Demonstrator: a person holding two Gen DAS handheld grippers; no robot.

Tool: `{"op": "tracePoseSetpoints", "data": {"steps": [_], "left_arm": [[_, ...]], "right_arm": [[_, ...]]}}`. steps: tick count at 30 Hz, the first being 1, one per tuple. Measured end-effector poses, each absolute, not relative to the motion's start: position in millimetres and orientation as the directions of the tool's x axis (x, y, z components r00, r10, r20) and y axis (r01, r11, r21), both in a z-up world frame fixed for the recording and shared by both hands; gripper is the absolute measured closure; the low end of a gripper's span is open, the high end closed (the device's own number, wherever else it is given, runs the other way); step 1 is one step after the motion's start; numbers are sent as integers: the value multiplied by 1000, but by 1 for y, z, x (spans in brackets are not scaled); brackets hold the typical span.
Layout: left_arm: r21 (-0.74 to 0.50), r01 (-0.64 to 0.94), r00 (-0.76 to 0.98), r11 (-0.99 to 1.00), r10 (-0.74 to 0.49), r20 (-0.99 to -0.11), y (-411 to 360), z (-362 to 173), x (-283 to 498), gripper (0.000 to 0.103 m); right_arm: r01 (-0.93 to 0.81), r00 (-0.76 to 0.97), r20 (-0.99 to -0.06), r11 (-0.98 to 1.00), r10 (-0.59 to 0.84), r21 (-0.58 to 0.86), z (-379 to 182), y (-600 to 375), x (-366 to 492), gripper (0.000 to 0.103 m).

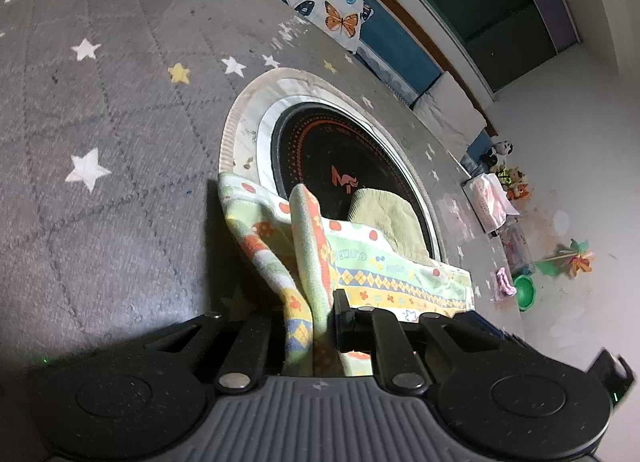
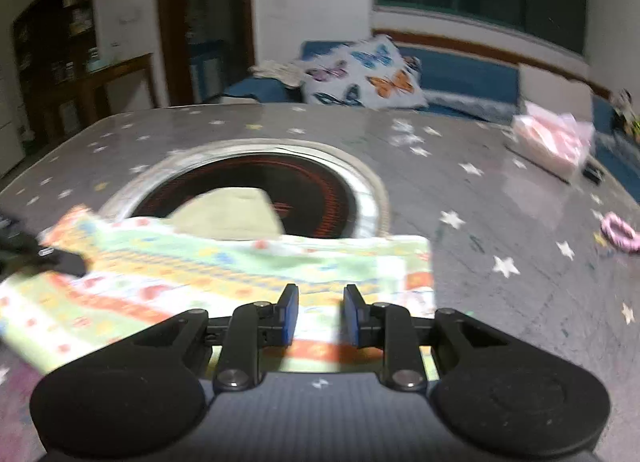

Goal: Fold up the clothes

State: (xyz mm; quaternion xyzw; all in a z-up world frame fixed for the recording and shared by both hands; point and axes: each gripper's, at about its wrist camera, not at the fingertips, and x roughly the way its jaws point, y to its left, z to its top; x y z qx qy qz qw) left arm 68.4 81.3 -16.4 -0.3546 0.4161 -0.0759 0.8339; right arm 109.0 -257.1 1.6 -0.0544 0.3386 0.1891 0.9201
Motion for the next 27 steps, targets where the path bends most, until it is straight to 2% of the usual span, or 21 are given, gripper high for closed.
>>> {"op": "tracePoseSetpoints", "data": {"steps": [2,5,7,8,9,12,14,16,17,18,21,27], "left_arm": [[-651,-168,641,740,-419,-643,81,-16,69,91],[-645,-167,638,745,-417,-647,82,-15,70,91],[-639,-163,638,752,-414,-650,81,-14,71,91],[-634,-160,637,757,-411,-652,81,-14,72,91],[-628,-157,637,762,-408,-654,80,-13,72,91],[-606,-141,639,783,-396,-660,78,-11,73,91],[-599,-136,640,789,-391,-661,77,-10,73,91],[-590,-130,642,797,-386,-663,76,-8,74,91],[-584,-126,643,802,-382,-664,75,-7,74,92],[-578,-122,644,807,-379,-664,74,-5,75,93],[-563,-105,654,820,-370,-660,71,4,76,94],[-542,-25,674,840,-386,-630,49,33,88,95]], "right_arm": [[-358,708,-640,933,298,38,-3,-262,118,81],[-313,740,-622,949,258,22,-4,-263,127,77],[-283,755,-615,959,230,11,-3,-268,129,72],[-268,762,-611,963,216,7,-2,-271,131,63],[-245,766,-612,969,197,5,-4,-275,133,60],[-227,747,-633,973,203,44,-8,-283,135,55],[-221,737,-637,971,226,88,-10,-288,135,55],[-239,729,-635,964,255,113,-9,-288,134,64],[-252,723,-634,959,275,129,-9,-287,134,83],[-260,719,-634,956,286,136,-8,-285,132,89],[-256,734,-617,957,284,136,-3,-284,126,94],[-257,782,-548,954,299,154,27,-300,103,96]]}}
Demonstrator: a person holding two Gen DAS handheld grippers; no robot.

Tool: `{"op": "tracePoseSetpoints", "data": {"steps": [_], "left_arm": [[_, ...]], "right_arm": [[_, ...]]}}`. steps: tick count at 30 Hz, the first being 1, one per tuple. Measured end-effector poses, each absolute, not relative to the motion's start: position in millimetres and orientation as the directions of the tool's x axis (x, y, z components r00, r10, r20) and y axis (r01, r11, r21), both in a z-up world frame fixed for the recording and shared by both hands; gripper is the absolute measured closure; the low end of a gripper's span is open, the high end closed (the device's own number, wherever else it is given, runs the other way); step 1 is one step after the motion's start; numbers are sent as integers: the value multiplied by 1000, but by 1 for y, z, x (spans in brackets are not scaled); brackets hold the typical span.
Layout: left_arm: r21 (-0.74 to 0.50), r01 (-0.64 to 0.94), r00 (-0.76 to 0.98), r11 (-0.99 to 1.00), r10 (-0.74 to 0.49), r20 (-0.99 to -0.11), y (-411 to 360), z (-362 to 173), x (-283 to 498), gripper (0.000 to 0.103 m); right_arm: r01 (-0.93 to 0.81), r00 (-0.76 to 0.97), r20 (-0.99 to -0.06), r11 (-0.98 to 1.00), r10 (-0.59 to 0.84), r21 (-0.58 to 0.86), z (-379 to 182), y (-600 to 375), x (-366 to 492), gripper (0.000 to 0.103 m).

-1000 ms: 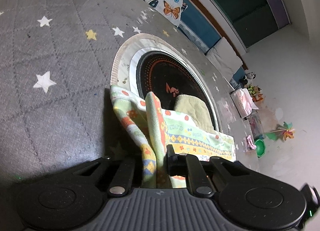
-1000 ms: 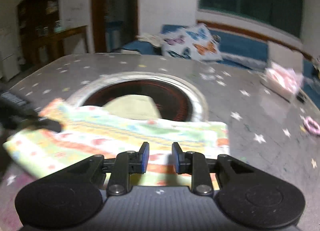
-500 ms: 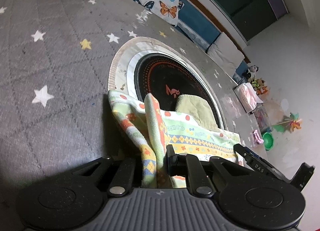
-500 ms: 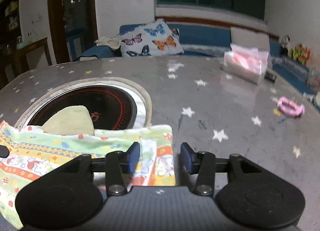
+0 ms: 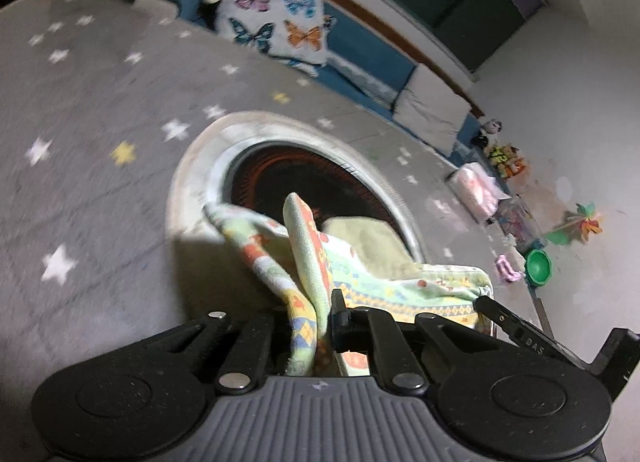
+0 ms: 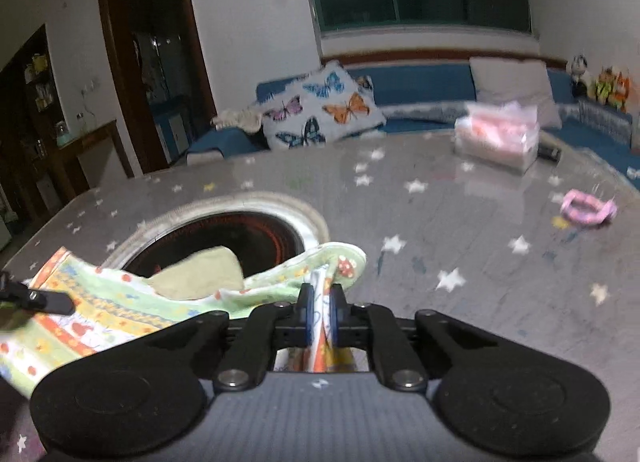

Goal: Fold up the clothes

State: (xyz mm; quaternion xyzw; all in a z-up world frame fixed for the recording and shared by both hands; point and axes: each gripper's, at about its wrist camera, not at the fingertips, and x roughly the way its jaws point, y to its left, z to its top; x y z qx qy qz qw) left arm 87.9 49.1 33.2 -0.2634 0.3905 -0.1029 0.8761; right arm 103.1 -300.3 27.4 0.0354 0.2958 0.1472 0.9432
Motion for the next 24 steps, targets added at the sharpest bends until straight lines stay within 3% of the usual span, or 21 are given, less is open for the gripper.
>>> {"op": "tracePoseSetpoints", "data": {"steps": [5,11,17,21,23,24], "left_arm": [[-523,57,678,851,-418,-605,10,55,108,95],[-501,104,660,859,-436,-611,-35,63,135,95],[-467,97,659,879,-408,-632,-38,63,135,95],[-452,68,659,889,-380,-649,-29,59,135,95],[-449,56,658,892,-371,-655,-25,57,136,95],[-448,52,657,893,-368,-657,-23,56,136,95]], "right_arm": [[-195,834,-504,975,223,108,55,-326,94,102],[-100,856,-493,985,156,139,74,-375,96,101],[-85,805,-552,963,217,255,47,-398,107,90],[-108,769,-581,950,266,293,19,-387,115,63],[-113,759,-589,948,276,298,10,-379,120,61],[-114,754,-594,947,280,301,5,-375,123,55]]}}
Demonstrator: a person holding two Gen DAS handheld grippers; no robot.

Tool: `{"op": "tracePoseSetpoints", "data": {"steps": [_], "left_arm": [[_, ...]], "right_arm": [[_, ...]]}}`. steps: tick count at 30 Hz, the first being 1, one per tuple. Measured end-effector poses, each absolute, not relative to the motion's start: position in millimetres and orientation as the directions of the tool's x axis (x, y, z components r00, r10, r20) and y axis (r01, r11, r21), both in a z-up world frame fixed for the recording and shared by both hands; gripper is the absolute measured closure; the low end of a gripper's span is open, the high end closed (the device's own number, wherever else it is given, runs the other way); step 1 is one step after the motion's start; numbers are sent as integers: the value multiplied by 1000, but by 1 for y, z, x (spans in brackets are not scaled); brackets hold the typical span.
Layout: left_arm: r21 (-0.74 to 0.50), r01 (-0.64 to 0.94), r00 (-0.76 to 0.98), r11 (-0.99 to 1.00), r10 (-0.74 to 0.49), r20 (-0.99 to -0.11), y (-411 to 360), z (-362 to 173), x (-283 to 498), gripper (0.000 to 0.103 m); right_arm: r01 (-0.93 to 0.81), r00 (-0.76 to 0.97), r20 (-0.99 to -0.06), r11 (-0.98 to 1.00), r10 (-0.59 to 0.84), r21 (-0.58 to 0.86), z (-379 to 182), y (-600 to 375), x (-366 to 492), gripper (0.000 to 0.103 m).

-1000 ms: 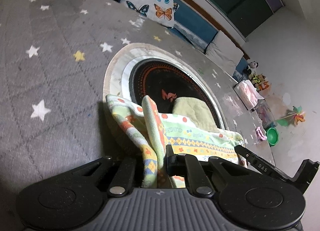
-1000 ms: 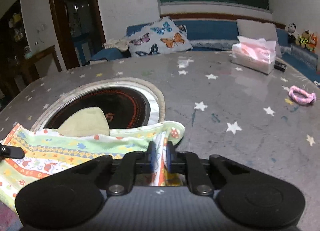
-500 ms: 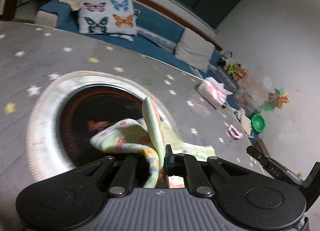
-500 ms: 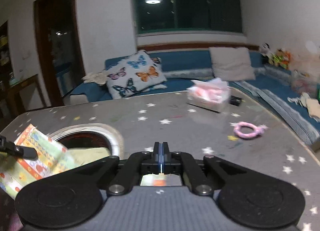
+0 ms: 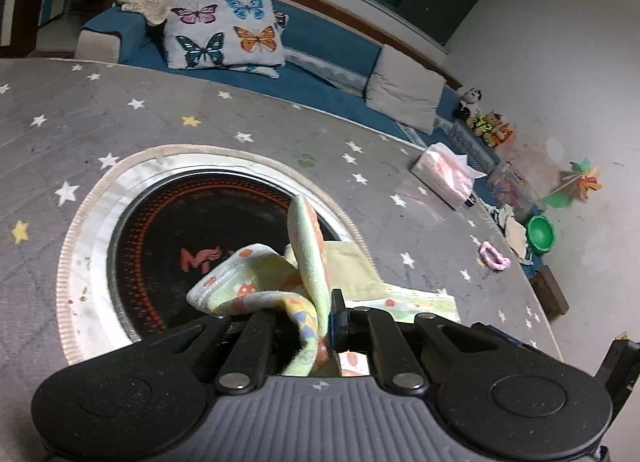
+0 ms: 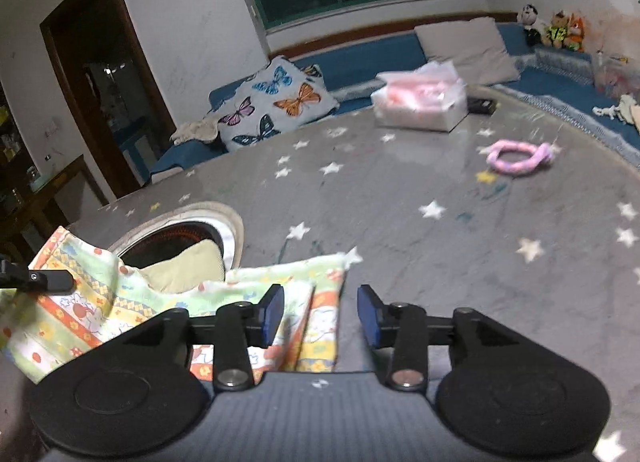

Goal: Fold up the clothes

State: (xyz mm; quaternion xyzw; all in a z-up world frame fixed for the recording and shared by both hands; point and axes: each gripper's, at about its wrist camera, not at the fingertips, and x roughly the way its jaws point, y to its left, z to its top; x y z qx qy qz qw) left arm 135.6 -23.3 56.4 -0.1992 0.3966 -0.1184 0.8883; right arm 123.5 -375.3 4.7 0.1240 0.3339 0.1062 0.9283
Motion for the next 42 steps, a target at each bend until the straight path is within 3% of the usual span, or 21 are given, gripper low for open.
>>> {"op": "tracePoseSetpoints", "data": {"steps": [2,8,11,13,19,28,36,40,42], "left_arm": [[-447,48,656,893,-365,-661,-22,55,136,95],[-439,44,650,898,-359,-670,-19,51,137,95],[-432,47,648,900,-357,-672,-21,51,138,95],[-427,55,649,903,-357,-672,-25,54,139,95],[-419,114,654,901,-386,-651,-48,69,148,95],[-422,223,622,879,-462,-633,-116,75,187,95],[-369,300,589,880,-475,-653,-169,66,214,95],[-322,282,560,904,-427,-709,-180,47,222,91],[-287,269,561,920,-391,-729,-180,41,221,84]], "right_arm": [[-112,748,-606,951,272,289,-2,-368,127,49],[-126,746,-616,961,255,245,-13,-352,129,52],[-147,739,-618,959,268,241,-12,-346,130,89],[-149,738,-618,959,271,243,-11,-345,130,94],[-162,801,-544,965,250,205,23,-354,116,95],[-51,864,-493,993,97,106,67,-404,117,95],[64,855,-519,995,-14,79,58,-445,127,95],[117,814,-577,991,-62,58,36,-454,136,94],[144,793,-601,989,-96,32,26,-456,139,92]]}}
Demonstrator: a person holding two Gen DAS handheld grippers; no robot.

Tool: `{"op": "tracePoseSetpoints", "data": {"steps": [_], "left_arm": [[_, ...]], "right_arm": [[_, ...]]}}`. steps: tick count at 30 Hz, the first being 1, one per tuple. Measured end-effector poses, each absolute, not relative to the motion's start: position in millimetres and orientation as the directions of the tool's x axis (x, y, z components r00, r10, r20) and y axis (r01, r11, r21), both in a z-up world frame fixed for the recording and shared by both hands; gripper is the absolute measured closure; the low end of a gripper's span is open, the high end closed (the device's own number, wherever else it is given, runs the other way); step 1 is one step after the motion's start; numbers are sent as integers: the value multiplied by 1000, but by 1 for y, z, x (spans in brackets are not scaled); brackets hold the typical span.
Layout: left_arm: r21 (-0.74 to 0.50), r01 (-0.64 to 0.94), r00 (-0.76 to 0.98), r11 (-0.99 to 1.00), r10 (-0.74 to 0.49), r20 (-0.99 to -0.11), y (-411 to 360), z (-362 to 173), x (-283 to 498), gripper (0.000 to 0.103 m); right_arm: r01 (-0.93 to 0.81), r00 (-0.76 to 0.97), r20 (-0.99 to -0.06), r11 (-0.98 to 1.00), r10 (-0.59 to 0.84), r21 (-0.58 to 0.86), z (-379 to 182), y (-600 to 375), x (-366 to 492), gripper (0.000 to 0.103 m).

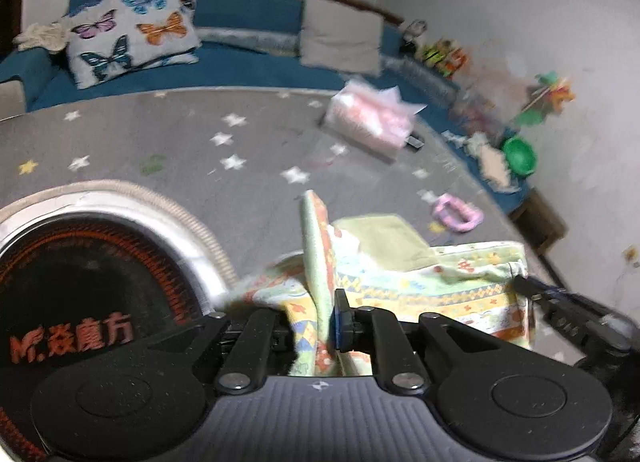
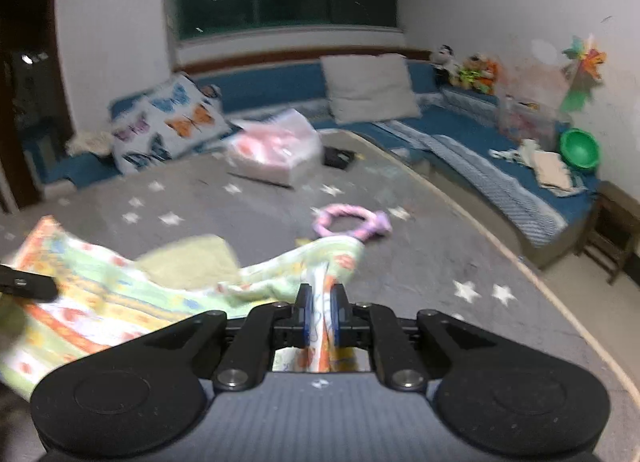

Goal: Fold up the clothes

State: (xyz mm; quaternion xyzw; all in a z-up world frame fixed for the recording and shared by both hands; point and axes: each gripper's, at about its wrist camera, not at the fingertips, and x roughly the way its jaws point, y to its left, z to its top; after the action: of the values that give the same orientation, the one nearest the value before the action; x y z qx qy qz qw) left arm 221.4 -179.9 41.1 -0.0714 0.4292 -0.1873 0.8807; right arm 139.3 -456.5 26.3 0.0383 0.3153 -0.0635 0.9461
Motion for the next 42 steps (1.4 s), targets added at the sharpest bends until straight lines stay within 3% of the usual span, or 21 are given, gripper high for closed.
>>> {"op": "tracePoseSetpoints", "data": {"steps": [2,4,8,9,13,15,21,35,42], "left_arm": [[-261,265,563,928,-369,-740,-177,37,220,77],[-235,261,564,936,-346,-750,-174,33,218,55],[-167,279,599,946,-307,-740,-174,36,212,42],[-160,280,603,947,-303,-738,-173,37,211,34],[-137,277,627,951,-287,-724,-170,40,207,11],[-136,278,633,951,-288,-719,-169,40,208,6],[-137,279,650,950,-292,-701,-166,37,211,0],[-127,311,690,942,-316,-651,-148,42,165,0],[-73,323,699,944,-290,-654,-141,39,128,0]], "right_arm": [[145,791,-605,989,-97,31,23,-458,138,92],[124,792,-605,991,-74,42,23,-455,139,88],[67,794,-607,996,-14,64,22,-444,145,60],[51,791,-612,996,2,69,19,-439,147,56],[10,774,-631,997,42,80,12,-420,160,52],[5,762,-645,996,57,94,6,-415,169,48],[10,747,-664,998,37,67,-5,-403,185,37],[23,803,-596,998,19,63,14,-394,131,2],[12,818,-575,999,13,41,16,-378,93,0]]}}
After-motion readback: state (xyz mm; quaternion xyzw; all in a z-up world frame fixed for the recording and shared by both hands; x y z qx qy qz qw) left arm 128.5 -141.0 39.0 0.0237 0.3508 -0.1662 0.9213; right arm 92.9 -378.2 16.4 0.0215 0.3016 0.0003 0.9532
